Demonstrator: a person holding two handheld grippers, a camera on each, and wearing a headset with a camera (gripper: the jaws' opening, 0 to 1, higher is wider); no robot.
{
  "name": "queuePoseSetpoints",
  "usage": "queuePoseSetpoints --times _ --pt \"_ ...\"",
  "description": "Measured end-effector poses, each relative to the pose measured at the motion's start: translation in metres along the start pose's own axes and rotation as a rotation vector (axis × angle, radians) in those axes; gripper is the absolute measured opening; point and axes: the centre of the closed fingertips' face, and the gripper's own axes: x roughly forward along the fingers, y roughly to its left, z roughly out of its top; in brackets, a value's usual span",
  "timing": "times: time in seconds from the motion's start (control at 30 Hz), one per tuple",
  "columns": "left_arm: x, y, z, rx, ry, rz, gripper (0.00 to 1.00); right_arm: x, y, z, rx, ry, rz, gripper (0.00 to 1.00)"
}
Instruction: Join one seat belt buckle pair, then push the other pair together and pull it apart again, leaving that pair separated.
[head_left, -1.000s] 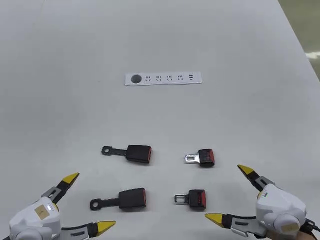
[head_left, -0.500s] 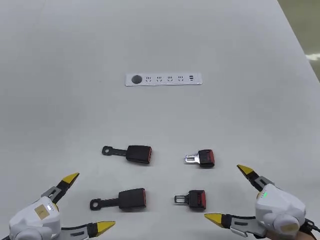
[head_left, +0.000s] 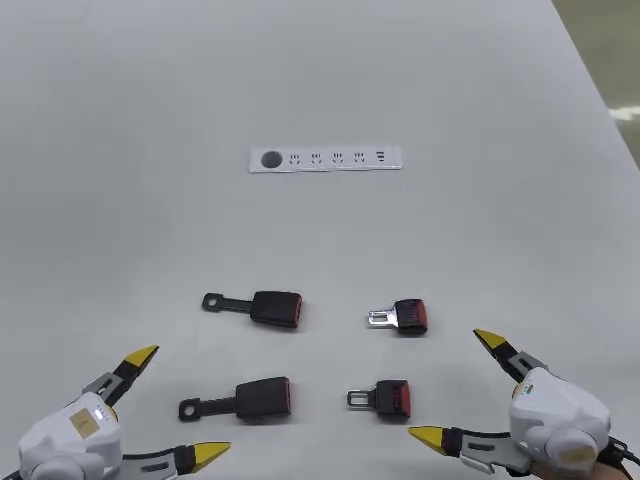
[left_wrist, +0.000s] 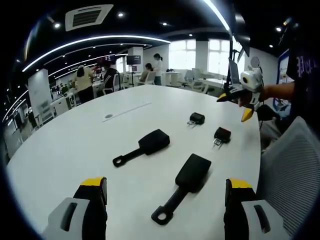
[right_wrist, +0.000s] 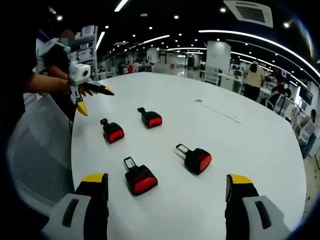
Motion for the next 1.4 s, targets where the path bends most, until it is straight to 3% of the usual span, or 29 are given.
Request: queuePoseSetpoints --times 1.03,1.4 --pt "-0.0002 -0.0009 0.0054 0.002 -0.002 0.004 1.00 -0.0012 -0.0013 0.0005 -0.006 0.006 -0.003 0.99" --pt "0.0049 -0.0044 0.0042 0.027 0.022 -0.027 0.97 -0.0013 -0.0016 0.0001 -0.044 0.027 0.024 0.99"
